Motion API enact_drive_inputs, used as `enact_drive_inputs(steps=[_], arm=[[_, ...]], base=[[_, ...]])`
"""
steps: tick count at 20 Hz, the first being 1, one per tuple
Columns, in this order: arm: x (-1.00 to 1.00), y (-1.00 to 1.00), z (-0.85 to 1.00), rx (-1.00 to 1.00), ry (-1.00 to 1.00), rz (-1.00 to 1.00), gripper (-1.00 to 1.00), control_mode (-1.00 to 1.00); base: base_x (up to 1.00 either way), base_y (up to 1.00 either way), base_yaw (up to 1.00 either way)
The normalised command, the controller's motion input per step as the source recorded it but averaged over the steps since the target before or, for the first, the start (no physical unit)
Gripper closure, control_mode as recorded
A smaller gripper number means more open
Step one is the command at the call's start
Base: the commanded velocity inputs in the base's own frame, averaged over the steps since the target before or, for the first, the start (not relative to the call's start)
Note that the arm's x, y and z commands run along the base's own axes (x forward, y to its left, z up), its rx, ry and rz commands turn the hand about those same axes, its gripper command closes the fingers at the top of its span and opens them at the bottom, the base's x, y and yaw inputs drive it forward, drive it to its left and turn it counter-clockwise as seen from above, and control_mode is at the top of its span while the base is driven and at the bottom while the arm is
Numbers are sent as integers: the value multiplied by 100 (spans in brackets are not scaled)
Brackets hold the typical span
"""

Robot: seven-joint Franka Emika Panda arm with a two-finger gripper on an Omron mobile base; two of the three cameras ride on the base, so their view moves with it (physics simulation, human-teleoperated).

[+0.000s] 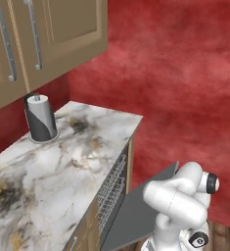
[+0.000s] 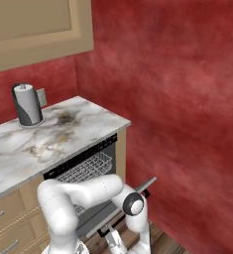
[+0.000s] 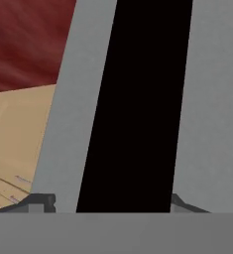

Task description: Open the dishwasher door and pull out the top rack.

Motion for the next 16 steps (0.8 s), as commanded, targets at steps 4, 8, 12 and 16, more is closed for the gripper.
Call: enact_drive_inputs(steps=[4, 8, 12, 16], arm=[[-13, -99, 59, -31, 1, -9, -100, -100], [-24, -100, 87, -25, 0, -6, -100, -100], [-30, -100, 100, -22, 0, -7, -100, -100], [-38, -98, 100, -22, 0, -12, -100, -100]], base=[[0, 0, 0], [0, 0, 0], [0, 0, 0], [0, 0, 0]])
